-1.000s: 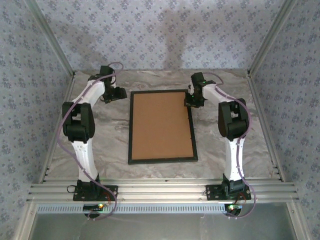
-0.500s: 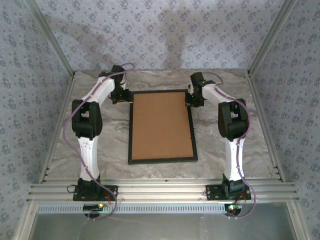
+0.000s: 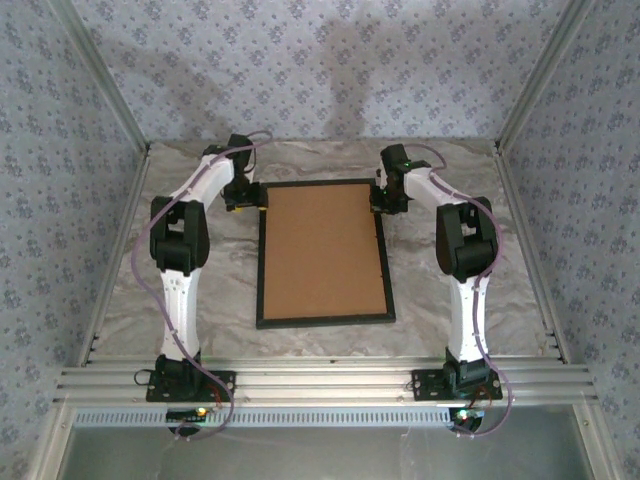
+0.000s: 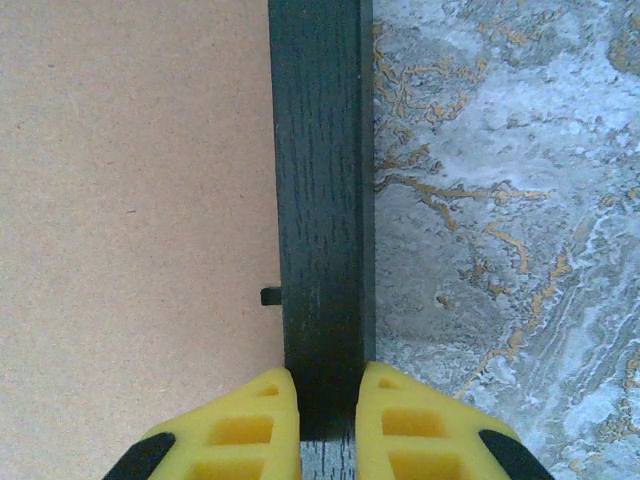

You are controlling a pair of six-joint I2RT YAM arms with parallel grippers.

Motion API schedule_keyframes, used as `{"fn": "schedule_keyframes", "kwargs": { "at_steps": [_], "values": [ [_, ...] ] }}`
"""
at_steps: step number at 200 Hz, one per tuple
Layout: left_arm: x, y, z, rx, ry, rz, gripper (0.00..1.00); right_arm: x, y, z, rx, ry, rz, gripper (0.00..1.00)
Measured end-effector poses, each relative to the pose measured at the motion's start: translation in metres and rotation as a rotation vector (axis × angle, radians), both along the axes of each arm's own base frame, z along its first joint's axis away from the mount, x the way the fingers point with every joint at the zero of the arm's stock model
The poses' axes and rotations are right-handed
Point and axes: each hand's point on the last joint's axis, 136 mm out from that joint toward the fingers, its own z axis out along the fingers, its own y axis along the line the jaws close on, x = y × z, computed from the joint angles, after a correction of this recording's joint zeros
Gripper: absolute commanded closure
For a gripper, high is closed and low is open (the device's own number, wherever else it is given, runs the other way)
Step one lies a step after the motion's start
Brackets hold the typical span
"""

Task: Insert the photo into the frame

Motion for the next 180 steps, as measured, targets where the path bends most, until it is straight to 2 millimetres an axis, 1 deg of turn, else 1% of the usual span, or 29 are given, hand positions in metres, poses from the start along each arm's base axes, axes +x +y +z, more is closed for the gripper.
{"fn": "schedule_keyframes", "kwargs": {
  "at_steps": [103,148,180],
  "values": [
    [0.000,-0.006,-0.005,0.001,0.002,-0.010,0.36,0.000,0.000,0.000,0.000,0.000,0.000,0.88],
    [0.007,-0.004,-0.003,0.011,-0.027,-0.007,0.35,0.000,0.000,0.000,0.001,0.000,0.000,0.88],
    [0.015,-0.003,0.004,0.022,-0.055,-0.003,0.35,0.000,0.000,0.000,0.003,0.001,0.001,0.88]
  ]
}}
